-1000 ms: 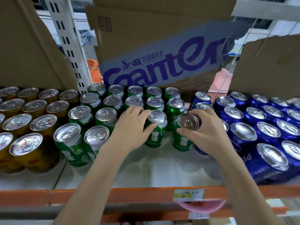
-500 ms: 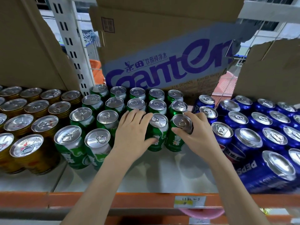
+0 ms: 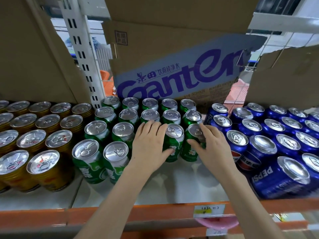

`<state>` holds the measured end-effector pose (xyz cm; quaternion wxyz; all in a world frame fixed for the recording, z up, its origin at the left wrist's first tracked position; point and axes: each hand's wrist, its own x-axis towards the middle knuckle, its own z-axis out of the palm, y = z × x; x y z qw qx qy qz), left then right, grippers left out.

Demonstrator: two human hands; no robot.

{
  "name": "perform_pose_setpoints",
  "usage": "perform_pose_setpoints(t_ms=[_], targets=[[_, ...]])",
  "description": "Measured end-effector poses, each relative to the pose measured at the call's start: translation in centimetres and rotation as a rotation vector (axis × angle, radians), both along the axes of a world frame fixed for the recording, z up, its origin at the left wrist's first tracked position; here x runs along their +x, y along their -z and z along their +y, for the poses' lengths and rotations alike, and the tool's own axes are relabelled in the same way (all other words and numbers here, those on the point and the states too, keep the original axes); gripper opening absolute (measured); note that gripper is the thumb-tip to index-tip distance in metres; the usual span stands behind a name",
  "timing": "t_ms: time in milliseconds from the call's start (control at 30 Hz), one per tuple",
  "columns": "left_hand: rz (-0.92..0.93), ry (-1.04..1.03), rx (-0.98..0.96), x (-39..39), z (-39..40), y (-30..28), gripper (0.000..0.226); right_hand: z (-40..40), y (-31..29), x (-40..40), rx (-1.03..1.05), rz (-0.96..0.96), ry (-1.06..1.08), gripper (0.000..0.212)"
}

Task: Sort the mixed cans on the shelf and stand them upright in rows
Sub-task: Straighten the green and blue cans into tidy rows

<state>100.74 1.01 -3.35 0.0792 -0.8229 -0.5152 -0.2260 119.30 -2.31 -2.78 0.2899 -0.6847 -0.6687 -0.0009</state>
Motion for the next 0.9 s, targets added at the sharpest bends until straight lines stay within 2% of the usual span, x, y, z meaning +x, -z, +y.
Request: perform_pose_setpoints(t_ms=[133,267,367,533,700,900], targets=[[0.004,0.069,-0.093,-0.6,-0.3,-0.9,0.075,-1.0,-0.3,-0.5,0.053,-0.163,0.052,0.057],[0.006,0.088,-0.039,-1.4,-1.4,-0.8,0.067,-4.0,0.4,-1.1,0.095,-0.189,0.112,0.047],[-0.043,0.077,0.019,-1.4,-3.3,-0.1,0.065,-6.5,1.3,-0.9,0.040,-0.224,0.141,0.047],[-0.038,0.089,-0.047,-0.2,-6.4,0.4,0.063,-9.8,1.1,1.4,0.026,-0.248,0.160,0.049],[-0.066,0.124,-0.047,4.1,-5.8,-1.6,0.059,-9.8,-1.2,6.3,0.104,-0.271,0.149,0.048],[-0.109,0.121,0.003,14.1,-3.2,-4.8,0.049,-7.2,-3.3,16.1,0.140,-0.371,0.144,0.049]])
